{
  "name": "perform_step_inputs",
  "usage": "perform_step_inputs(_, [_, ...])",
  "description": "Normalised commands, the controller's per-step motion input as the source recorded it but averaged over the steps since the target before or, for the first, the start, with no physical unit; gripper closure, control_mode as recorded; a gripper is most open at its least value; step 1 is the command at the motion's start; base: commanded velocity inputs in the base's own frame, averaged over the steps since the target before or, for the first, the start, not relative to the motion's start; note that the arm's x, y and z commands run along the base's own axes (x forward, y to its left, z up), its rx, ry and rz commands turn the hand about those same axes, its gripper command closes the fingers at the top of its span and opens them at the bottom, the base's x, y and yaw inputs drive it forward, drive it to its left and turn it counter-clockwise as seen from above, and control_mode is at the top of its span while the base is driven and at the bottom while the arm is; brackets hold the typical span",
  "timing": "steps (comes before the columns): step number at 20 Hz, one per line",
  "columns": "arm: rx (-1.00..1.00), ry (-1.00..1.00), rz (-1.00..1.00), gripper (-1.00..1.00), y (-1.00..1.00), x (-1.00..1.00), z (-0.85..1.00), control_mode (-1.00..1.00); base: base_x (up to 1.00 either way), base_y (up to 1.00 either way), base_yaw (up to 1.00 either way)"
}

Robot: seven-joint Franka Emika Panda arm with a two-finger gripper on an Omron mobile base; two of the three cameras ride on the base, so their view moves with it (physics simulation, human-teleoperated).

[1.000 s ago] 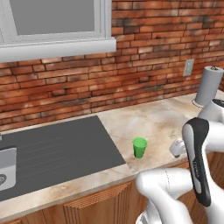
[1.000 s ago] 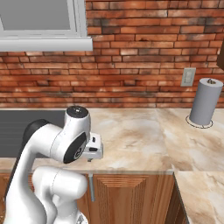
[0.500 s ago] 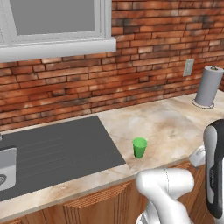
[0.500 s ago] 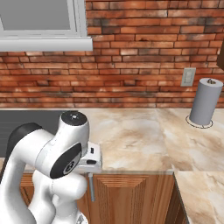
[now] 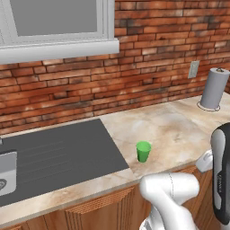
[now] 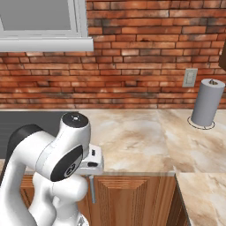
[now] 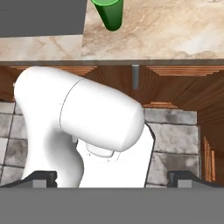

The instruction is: Pick the cup and bowl from the counter and place them on the counter next to the sink.

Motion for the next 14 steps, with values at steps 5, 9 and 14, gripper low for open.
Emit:
perform_step_inputs(5, [0.0, 0.0, 0.0, -1.0, 0.0, 0.0, 0.0, 1.0, -0.17, 0.0, 0.0])
perform_step_inputs(9, [0.0, 0.0, 0.0, -1.0, 0.0, 0.0, 0.0, 1.0, -0.98, -0.26, -0.08])
perform_step_inputs(14, [0.0, 0.0, 0.0, -1.0, 0.0, 0.0, 0.0, 1.0, -0.59, -0.07, -0.23])
